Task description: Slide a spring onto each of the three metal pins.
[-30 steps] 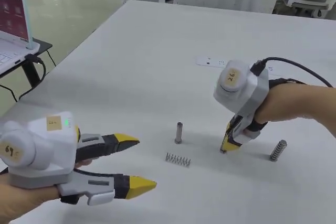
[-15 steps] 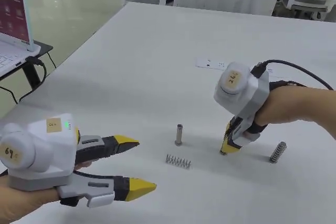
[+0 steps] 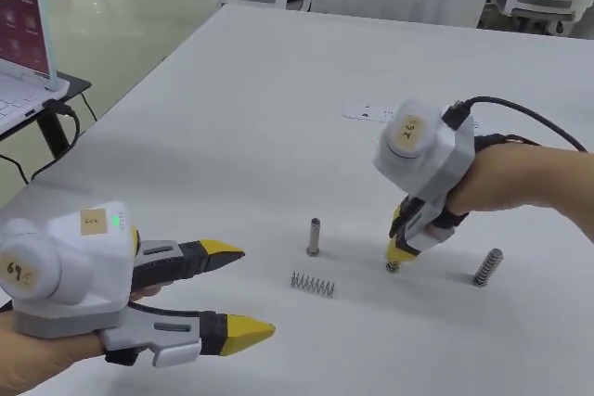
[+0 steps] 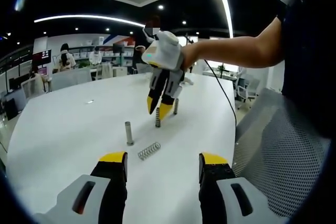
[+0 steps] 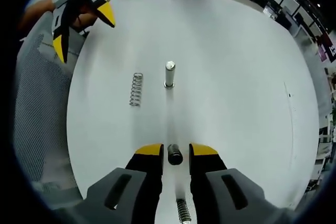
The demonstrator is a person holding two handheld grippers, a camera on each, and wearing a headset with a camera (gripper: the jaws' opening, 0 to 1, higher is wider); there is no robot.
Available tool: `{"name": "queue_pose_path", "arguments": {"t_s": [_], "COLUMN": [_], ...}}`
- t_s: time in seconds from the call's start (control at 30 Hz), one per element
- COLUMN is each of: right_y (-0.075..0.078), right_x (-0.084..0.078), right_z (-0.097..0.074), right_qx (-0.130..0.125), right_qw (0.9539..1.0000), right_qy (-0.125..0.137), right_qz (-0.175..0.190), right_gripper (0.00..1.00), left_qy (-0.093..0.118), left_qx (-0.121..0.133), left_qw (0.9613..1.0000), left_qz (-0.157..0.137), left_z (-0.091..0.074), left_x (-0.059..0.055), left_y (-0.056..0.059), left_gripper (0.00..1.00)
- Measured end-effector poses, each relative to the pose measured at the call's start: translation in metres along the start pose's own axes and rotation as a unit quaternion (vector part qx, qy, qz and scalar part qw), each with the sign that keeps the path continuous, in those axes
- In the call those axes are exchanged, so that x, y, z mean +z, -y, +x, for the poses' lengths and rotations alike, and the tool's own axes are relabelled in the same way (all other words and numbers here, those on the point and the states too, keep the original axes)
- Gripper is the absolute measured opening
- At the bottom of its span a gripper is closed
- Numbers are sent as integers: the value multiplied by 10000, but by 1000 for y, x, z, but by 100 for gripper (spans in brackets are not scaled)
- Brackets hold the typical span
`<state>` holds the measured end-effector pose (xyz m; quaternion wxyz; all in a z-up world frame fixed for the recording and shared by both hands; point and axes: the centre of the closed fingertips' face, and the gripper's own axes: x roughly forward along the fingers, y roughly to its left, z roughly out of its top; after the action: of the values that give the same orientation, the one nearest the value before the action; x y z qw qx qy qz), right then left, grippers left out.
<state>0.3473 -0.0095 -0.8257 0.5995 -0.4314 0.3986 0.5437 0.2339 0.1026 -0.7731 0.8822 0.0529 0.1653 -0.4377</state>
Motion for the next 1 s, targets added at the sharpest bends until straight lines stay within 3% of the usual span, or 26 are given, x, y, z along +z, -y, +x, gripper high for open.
{"name": "queue_pose_path", "arguments": {"t_s": [0.4,1.0], "right_y": [-15,-51], "right_x": [29,47], "right_z": [-1,17], "right_qx": [114,354], "right_qw": [9994,9980], "right_qy": [301,251], "right_qz": [-144,-463], "right_gripper": [18,17], "left_qy": [10,8], "left_qx": [0,-11], "left_qw": [10000,10000], "left_qz": [5,12], "left_z": [0,0], "left_x": [0,-1], "left_y": [0,1], "left_gripper": [50,49]}}
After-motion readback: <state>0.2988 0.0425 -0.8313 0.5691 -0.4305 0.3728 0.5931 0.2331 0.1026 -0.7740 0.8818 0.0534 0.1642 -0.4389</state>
